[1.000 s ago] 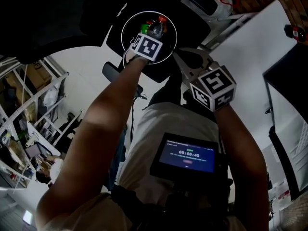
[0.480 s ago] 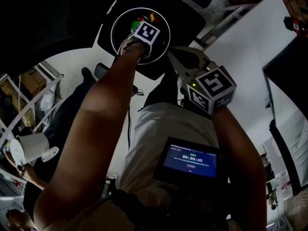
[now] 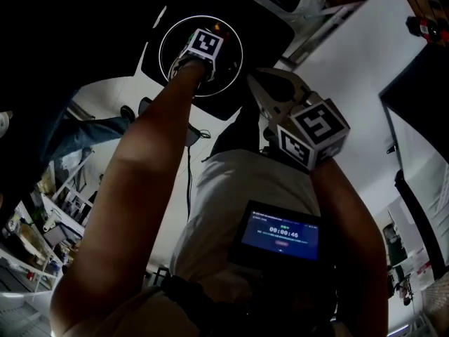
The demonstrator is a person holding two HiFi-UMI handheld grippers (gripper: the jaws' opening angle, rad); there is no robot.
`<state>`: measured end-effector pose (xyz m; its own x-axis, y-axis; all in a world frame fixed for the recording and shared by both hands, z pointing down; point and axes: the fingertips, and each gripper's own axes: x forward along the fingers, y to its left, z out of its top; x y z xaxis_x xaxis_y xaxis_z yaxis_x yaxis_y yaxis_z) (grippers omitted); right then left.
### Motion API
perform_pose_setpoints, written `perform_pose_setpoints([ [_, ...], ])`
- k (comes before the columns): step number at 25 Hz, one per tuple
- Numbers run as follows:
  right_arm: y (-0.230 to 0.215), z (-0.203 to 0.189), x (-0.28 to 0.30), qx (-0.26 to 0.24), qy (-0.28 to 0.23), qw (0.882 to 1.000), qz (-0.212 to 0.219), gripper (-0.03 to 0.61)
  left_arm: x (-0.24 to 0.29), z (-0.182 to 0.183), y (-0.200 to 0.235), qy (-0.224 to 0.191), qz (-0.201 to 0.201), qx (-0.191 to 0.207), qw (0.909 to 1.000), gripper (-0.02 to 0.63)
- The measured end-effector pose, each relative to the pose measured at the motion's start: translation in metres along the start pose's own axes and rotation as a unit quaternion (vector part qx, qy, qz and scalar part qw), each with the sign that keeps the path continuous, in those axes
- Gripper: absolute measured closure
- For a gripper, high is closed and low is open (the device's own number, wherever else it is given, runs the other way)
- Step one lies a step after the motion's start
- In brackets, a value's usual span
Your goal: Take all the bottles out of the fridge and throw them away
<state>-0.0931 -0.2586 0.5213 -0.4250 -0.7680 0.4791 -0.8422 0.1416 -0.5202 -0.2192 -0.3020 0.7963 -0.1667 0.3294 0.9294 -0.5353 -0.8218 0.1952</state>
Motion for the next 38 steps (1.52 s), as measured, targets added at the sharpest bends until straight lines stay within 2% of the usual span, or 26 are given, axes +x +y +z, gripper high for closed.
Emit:
perform_pose_setpoints([
  [1, 0.001, 0.002, -0.002, -0.002, -0.005, 1.000, -0.001, 0.577, -0.003, 0.000, 0.000, 0.000, 0.002, 0.006, 1.0000, 0.244],
  [5, 0.000, 0.012, -0.013, -0.010, -0.023, 1.000, -0.011, 0.577, -0.022, 0.013, 0.003, -0.024, 0.024, 0.032, 0.9989, 0.242],
  [9, 0.000, 0.016, -0.031, -0.010, -0.038, 0.999, -0.021, 0.577, -0.047, 0.019, 0.004, -0.080, 0.051, 0.043, 0.9946, 0.242],
  [15, -0.003, 0.015, -0.063, -0.008, -0.058, 0.998, -0.037, 0.577, -0.094, 0.018, -0.010, -0.188, 0.090, 0.078, 0.9749, 0.242],
  [17, -0.005, 0.013, -0.076, -0.003, -0.067, 0.997, -0.045, 0.577, -0.104, 0.012, -0.021, -0.214, 0.081, 0.076, 0.9706, 0.242],
  [20, -0.006, 0.008, -0.094, 0.005, -0.080, 0.995, -0.055, 0.577, -0.109, -0.005, -0.046, -0.235, 0.041, 0.071, 0.9684, 0.242],
  [23, -0.006, 0.003, -0.111, 0.014, -0.091, 0.994, -0.062, 0.577, -0.120, -0.019, -0.063, -0.262, 0.032, 0.077, 0.9615, 0.252],
  [25, -0.005, 0.001, -0.120, 0.018, -0.096, 0.993, -0.068, 0.577, -0.135, -0.022, -0.076, -0.295, 0.020, 0.085, 0.9516, 0.347],
  [28, -0.003, -0.002, -0.133, 0.017, -0.107, 0.991, -0.076, 0.577, -0.154, -0.024, -0.100, -0.341, 0.007, 0.119, 0.9325, 0.369],
  [30, -0.003, -0.002, -0.141, 0.014, -0.116, 0.990, -0.080, 0.577, -0.166, -0.023, -0.112, -0.371, 0.005, 0.144, 0.9175, 0.410],
  [32, -0.003, -0.001, -0.151, 0.014, -0.126, 0.988, -0.084, 0.577, -0.180, -0.022, -0.133, -0.403, -0.020, 0.172, 0.8986, 0.442],
  [35, -0.004, -0.002, -0.169, 0.029, -0.144, 0.985, -0.093, 0.577, -0.203, -0.020, -0.175, -0.443, -0.053, 0.229, 0.8654, 0.456],
  [38, -0.005, -0.003, -0.186, 0.035, -0.161, 0.981, -0.104, 0.577, -0.228, -0.019, -0.209, -0.476, -0.076, 0.250, 0.8397, 0.487],
])
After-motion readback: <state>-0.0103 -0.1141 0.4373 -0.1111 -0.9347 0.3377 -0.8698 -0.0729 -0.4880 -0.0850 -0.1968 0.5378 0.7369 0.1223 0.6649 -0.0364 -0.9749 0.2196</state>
